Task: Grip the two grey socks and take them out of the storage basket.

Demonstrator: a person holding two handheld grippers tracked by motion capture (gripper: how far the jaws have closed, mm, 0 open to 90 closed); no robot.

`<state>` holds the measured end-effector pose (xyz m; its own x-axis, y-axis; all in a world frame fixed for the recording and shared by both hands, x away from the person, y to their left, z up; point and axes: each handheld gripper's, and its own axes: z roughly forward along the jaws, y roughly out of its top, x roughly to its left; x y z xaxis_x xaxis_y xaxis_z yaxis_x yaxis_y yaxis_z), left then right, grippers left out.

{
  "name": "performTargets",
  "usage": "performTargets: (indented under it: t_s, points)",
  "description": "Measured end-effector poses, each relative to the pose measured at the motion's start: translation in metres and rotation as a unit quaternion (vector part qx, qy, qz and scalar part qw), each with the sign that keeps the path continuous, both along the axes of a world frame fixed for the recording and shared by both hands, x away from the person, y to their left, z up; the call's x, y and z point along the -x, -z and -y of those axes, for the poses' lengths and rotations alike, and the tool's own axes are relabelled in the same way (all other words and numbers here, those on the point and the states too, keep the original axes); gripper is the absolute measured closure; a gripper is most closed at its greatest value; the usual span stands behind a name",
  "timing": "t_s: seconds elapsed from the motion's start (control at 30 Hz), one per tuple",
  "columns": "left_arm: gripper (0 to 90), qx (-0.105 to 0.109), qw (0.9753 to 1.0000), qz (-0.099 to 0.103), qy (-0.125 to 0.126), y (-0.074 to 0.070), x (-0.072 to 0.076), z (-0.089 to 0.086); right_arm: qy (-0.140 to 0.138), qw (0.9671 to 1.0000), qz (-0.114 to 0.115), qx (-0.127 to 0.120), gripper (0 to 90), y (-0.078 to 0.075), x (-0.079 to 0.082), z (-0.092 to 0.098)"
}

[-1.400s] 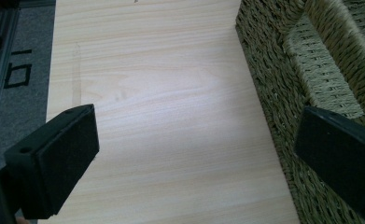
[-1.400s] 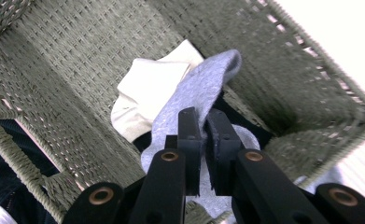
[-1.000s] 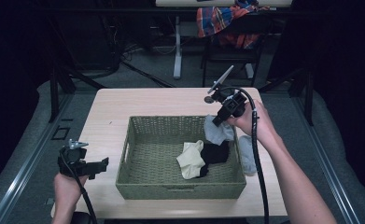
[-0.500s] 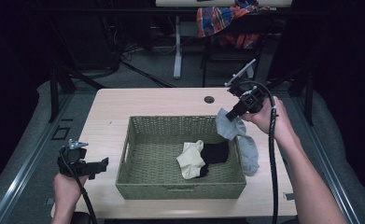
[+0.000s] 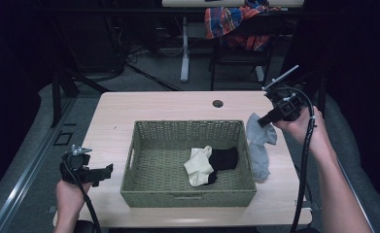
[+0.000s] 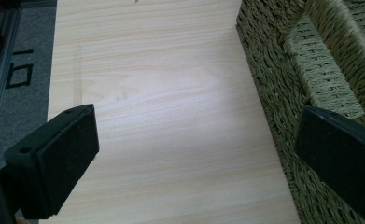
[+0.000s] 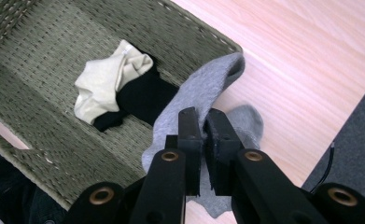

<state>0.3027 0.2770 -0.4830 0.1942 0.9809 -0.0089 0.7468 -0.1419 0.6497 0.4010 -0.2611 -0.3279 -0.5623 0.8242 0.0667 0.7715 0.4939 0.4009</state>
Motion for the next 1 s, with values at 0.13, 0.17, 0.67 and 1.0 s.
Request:
performTargets:
  t_s: [0.13,0.17,0.67,1.0]
  points:
    - [0.3,0.000,1.0000,0.000,0.000,0.000,0.000,0.000,0.016,0.9998,-0.002,-0.006,86.1,0.007,0.003,0.014]
    - [0.3,0.000,1.0000,0.000,0.000,0.000,0.000,0.000,0.022,0.9997,-0.001,-0.012,86.1,0.008,0.003,0.017]
    - [0.3,-0.002,1.0000,0.001,-0.002,0.000,0.000,0.000,0.052,0.9982,-0.021,-0.023,86.1,0.049,0.006,0.040]
    - [0.3,-0.002,1.0000,0.000,-0.001,0.001,0.000,0.000,0.065,0.9972,-0.027,-0.025,86.0,0.074,0.008,0.043]
